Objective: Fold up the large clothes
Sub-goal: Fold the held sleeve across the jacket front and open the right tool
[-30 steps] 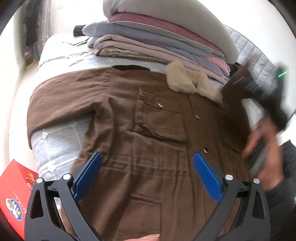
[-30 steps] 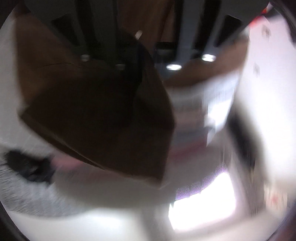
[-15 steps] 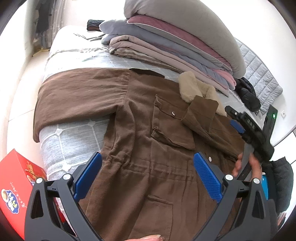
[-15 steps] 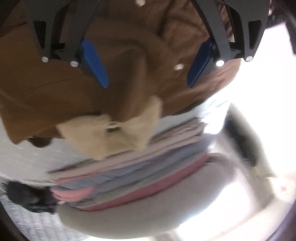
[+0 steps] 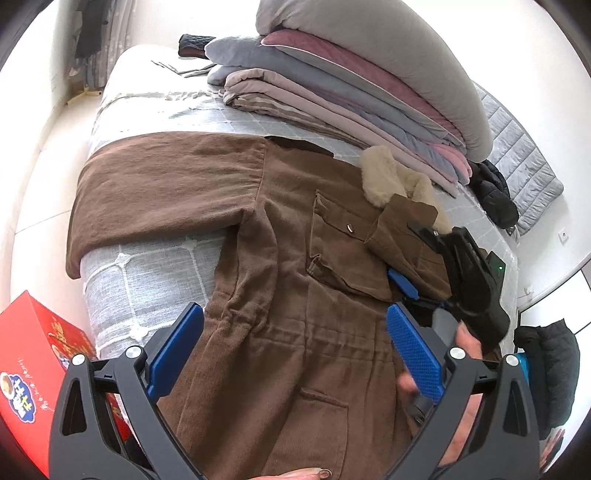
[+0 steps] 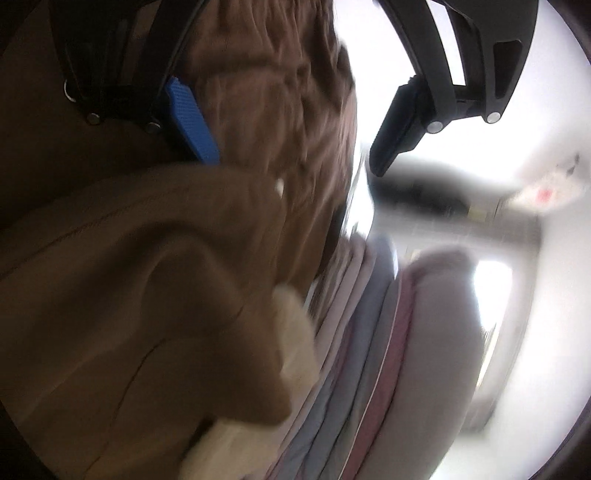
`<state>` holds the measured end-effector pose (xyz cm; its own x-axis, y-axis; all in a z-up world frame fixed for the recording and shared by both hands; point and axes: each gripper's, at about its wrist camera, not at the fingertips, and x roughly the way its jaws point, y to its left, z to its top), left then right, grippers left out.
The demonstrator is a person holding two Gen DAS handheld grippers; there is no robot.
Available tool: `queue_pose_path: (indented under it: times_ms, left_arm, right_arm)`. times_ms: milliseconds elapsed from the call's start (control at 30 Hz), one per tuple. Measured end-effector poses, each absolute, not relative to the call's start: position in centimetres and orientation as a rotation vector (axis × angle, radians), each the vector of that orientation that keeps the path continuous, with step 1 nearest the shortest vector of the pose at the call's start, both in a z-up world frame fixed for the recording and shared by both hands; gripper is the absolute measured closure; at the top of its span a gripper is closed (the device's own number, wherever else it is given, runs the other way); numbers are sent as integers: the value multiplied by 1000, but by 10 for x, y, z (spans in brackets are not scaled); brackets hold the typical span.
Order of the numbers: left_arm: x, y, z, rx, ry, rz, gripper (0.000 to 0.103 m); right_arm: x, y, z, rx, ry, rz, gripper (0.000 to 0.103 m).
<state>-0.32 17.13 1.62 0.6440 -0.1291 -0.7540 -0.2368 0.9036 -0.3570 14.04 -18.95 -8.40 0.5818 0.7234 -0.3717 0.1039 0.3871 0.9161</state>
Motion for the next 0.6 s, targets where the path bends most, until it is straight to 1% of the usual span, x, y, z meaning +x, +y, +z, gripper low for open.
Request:
queue_pose_path:
  times_ms: [33,67,100,133,167,200,267,367,433,467,500,533,567,600]
  left_arm:
    - [-4,173,17,-460,876,63,8]
    - [-5,174,17,-467,874,61,8]
    - [-6,175,18,-472,871,57,8]
    - [-7,177,19,-474,866,56,8]
    - [-8,177,20,-474,862,57,8]
    - [-9,179,21,-476,858,57,8]
    - [-11,184,22,-487,851,59,8]
    - [-13,191,24,-506,842,64,8]
    - [-14,193,25,-512,836,67,8]
    - [-14,193,25,-513,836,66,8]
    - [-13,193,25,-512,836,66,8]
    - [-13,192,25,-510,839,66,8]
    - [-13,191,24,-506,841,66,8]
    - [-12,189,23,-501,845,66,8]
  right_arm:
    - [145,-187,-84,1109,876,439,25]
    - [146,-185,-87,1100,870,420,31]
    - [151,-183,-90,1087,871,396,46]
    - [156,-182,-95,1091,873,387,67]
    - [159,-182,-109,1112,876,386,78]
    - [160,-183,-116,1142,882,393,85]
    - [156,-184,-118,1158,853,433,85]
    - [141,-193,-96,1225,694,617,85]
    - [136,-193,-84,1213,676,696,85]
    - [135,-189,-84,1191,715,724,85]
    - [139,-180,-88,1164,798,751,85]
    - [144,-170,-99,1133,916,767,70]
    - [148,-158,-116,1080,1090,731,66]
    - [146,-154,-125,1055,1158,709,68]
